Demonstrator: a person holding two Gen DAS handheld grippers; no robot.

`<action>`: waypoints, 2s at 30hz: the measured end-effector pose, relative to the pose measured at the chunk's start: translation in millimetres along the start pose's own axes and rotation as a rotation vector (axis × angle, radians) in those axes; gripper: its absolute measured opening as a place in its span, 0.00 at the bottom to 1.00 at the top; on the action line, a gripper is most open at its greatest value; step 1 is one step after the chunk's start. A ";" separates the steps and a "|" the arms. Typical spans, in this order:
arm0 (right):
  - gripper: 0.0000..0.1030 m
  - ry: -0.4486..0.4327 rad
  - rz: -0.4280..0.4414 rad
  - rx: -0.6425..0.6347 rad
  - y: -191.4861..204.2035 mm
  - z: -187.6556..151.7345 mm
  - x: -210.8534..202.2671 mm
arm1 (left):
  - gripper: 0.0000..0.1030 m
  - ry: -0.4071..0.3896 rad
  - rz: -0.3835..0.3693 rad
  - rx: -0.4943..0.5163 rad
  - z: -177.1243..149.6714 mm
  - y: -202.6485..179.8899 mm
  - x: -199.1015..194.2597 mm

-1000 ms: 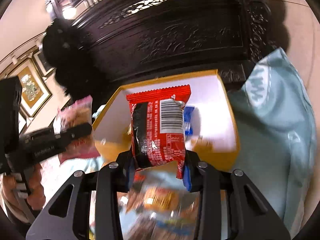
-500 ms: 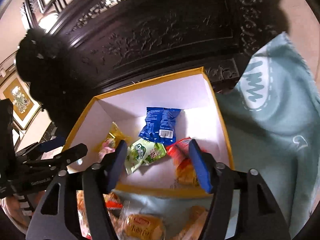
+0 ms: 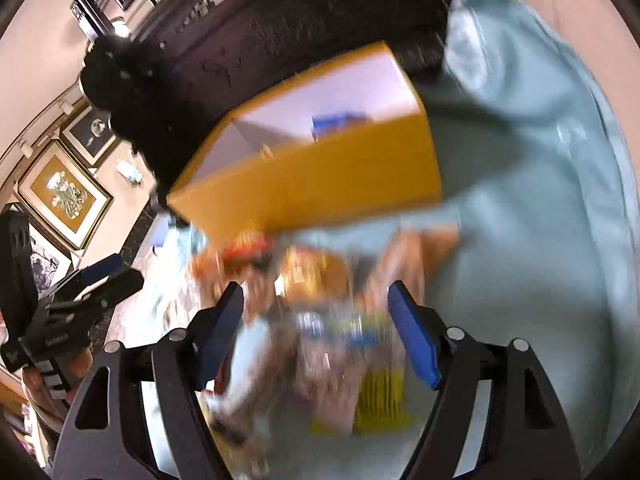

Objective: Organize snacks
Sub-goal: 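Return to the pile and grasp the clear bag with white label using the right gripper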

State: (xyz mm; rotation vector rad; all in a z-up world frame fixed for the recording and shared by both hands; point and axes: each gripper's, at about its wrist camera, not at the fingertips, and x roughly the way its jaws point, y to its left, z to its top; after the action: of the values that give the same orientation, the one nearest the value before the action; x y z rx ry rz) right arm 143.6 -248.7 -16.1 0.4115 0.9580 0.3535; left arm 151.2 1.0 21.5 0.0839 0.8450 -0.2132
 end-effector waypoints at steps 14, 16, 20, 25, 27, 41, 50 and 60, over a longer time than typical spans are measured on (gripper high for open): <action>0.73 0.060 -0.111 0.023 -13.7 -75.2 5.3 | 0.96 0.084 -0.070 -0.054 -97.0 -2.0 6.0; 0.73 0.052 -0.130 0.010 -11.2 -76.7 7.2 | 0.96 0.084 -0.076 -0.077 -101.3 4.9 6.7; 0.73 0.033 -0.158 -0.011 -6.7 -74.8 5.9 | 0.96 0.084 -0.042 -0.102 -105.8 15.1 6.6; 0.73 0.045 -0.246 -0.121 13.2 -65.6 21.2 | 0.96 0.093 -0.020 -0.112 -109.5 19.9 7.2; 0.73 0.065 -0.267 -0.152 18.8 -64.4 31.4 | 0.96 0.099 -0.021 -0.113 -110.0 20.6 7.7; 0.40 0.054 -0.246 -0.256 35.7 -60.5 54.2 | 0.96 0.129 -0.009 -0.068 -110.0 3.1 12.6; 0.40 0.004 -0.066 -0.093 -5.6 -58.8 17.4 | 0.96 0.129 0.032 -0.025 -105.1 -7.6 10.0; 0.40 -0.024 0.003 -0.034 -25.7 -64.7 -2.3 | 0.96 0.139 0.073 0.009 -114.8 0.2 3.0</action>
State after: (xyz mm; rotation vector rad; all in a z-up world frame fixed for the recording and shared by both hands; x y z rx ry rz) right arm 90.7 -260.4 -59.9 0.3857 0.9270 0.3662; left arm 69.0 18.9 -56.8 0.1384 0.9776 -0.1438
